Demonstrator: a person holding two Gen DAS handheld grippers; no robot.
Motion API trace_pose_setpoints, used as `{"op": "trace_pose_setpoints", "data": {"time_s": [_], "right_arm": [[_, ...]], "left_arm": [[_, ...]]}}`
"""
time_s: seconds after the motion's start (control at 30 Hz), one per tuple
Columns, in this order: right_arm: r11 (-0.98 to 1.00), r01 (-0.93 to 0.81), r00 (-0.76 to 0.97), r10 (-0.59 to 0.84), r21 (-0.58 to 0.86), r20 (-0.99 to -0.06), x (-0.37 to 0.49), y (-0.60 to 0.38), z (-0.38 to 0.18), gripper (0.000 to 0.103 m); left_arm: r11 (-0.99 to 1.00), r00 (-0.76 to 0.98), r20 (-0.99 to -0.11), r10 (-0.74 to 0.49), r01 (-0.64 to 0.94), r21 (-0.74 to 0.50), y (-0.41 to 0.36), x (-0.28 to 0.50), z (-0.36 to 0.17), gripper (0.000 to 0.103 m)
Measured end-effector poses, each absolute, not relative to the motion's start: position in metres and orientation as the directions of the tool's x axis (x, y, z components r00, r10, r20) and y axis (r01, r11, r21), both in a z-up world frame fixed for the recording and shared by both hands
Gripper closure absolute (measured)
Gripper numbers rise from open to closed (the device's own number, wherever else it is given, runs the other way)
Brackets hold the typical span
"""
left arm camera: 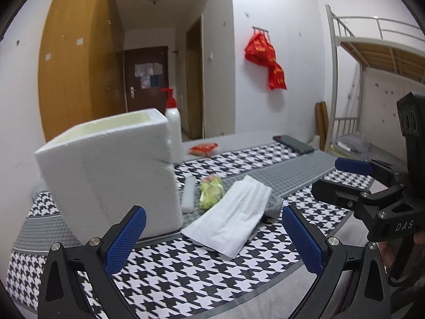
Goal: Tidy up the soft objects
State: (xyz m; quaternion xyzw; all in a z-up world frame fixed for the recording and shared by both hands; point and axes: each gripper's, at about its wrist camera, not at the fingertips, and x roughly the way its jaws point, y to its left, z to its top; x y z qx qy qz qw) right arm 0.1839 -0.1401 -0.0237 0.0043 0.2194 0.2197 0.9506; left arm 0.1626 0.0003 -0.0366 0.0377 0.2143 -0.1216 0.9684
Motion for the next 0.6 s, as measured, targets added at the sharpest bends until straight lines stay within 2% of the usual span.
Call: {"op": "trace_pose_setpoints", "data": {"time_s": [0.27,0.37,0.6], "right_arm": [[0.909,-0.396,0.787,0.408,0.127,-0.463,0.205,-0.148,-0.039,0.0],[0.909,-0.392,0.778,0.409,0.141,-0.476,0.212,-0.15,-0.044,0.0],[0.908,-0.396,0.765,0.409,0.139,-0.498,0.22,-0.15,-0.05,0.0]], "left_arm": [[0.961,0.818,-0.525,-0.235,0.278,0.003,-0.007,0.189,-0.056,0.002],[0.958,0.797,-0.556,-0.236,0.288,0.006,-0.01,0.197,-0.061,0.009],[0.954,0.762,-0.606,-0.228,0.299,0.016,-0.016,0.209,-0.07,0.014]]}}
